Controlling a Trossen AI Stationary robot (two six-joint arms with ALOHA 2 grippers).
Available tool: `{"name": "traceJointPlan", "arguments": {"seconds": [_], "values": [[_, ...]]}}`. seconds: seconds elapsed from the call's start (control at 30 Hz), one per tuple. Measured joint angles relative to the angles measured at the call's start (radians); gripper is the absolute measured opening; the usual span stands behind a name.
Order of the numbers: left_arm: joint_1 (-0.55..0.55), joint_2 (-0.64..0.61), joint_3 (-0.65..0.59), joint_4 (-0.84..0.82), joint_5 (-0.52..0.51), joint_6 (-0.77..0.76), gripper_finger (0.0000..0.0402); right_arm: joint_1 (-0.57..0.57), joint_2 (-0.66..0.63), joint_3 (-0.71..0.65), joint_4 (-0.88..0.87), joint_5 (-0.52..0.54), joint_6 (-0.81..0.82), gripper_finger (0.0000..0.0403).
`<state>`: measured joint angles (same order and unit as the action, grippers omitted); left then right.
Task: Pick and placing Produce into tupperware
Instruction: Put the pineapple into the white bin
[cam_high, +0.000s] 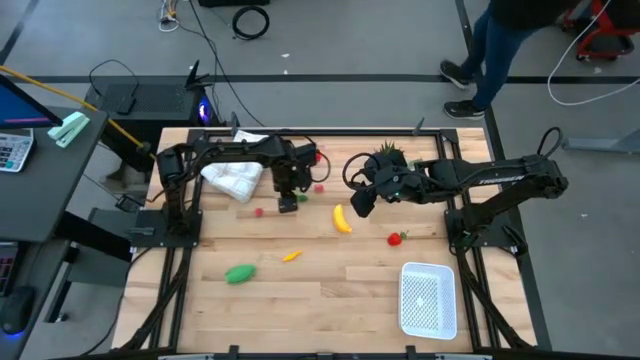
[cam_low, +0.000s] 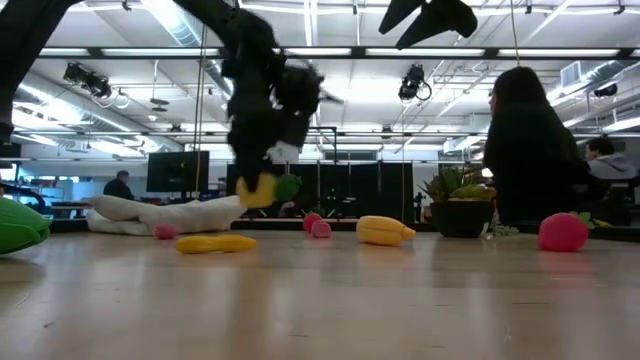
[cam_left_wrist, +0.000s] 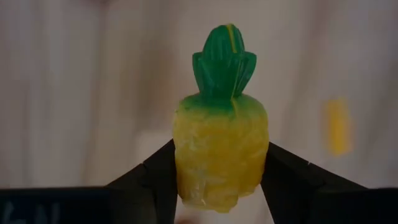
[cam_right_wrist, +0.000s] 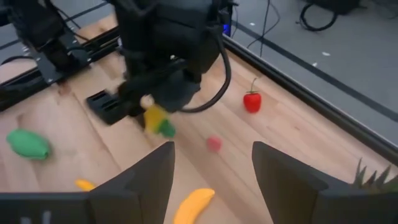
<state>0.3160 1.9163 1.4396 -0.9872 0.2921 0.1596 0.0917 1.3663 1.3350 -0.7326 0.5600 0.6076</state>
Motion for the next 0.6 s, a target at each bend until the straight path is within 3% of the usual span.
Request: {"name": "traceJointPlan", "arguments": {"seconds": [0.3,0.6], "values": [[-0.242,0.0,0.267,0.143,0.038,-0.085,0.0197,-0.036,-0.051,0.031,0.005,0.206,-0.084,0.0224],[-0.383,0.0,0.309,0.478,0.037,-0.343,0.0202,-0.082,-0.211,0.289,0.01,0.288,-0.308,0.0224]]}}
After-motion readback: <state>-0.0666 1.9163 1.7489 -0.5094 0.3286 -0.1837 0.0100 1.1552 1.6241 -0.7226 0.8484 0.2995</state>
